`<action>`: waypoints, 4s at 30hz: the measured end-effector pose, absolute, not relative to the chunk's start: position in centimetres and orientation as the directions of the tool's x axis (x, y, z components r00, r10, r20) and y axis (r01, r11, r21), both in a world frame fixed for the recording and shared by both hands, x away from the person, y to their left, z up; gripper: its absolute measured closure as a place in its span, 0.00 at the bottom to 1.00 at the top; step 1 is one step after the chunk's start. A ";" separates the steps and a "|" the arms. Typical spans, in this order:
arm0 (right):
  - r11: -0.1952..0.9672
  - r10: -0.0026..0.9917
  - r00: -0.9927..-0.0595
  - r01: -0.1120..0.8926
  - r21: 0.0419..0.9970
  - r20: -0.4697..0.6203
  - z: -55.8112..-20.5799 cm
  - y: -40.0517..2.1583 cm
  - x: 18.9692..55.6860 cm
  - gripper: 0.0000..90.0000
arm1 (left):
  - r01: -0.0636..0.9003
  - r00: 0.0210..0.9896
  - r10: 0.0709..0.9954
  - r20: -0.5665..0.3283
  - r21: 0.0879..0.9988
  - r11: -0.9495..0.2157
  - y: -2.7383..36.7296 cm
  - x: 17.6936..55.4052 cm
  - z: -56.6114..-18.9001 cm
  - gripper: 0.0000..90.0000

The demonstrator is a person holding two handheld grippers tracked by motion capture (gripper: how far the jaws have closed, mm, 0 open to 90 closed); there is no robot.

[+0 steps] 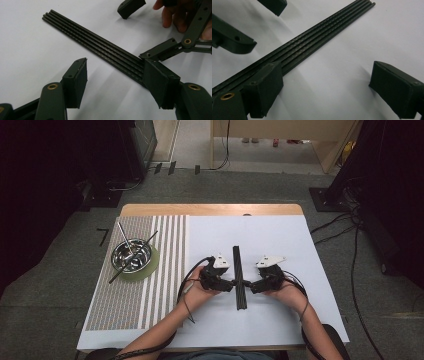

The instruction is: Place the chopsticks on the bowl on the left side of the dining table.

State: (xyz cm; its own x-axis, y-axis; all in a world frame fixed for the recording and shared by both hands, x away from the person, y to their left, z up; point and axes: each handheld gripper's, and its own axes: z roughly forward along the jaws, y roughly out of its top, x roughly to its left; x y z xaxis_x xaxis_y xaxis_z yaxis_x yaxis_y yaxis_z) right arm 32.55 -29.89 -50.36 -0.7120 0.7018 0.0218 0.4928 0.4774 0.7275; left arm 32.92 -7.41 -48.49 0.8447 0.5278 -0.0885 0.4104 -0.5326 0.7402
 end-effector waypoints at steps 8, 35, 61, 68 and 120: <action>0.477 0.703 -0.711 0.494 0.727 0.022 -50.4 -29.9 32.5 0.12 | 0.401 0.848 0.525 -0.073 0.736 -0.545 -7.9 32.7 -48.9 0.42; 0.477 0.703 -0.711 0.494 0.726 0.022 -50.4 -29.9 32.5 0.12 | 0.393 0.854 0.517 -0.061 0.726 -0.564 -8.3 32.3 -49.3 0.49; 0.477 0.703 -0.711 0.494 0.727 0.022 -50.4 -29.9 32.5 0.12 | 0.415 0.841 0.538 -0.049 0.697 -0.585 -7.5 32.4 -48.8 0.79; 0.477 0.703 -0.711 0.494 0.727 0.022 -50.4 -29.9 32.5 0.12 | 0.434 0.836 0.546 -0.062 0.684 -0.587 -6.8 32.7 -48.7 0.82; 0.474 0.705 -0.709 0.496 0.727 0.024 -50.4 -29.9 32.5 0.12 | 0.603 0.731 0.667 -0.143 0.591 -0.535 -1.4 35.4 -47.7 0.92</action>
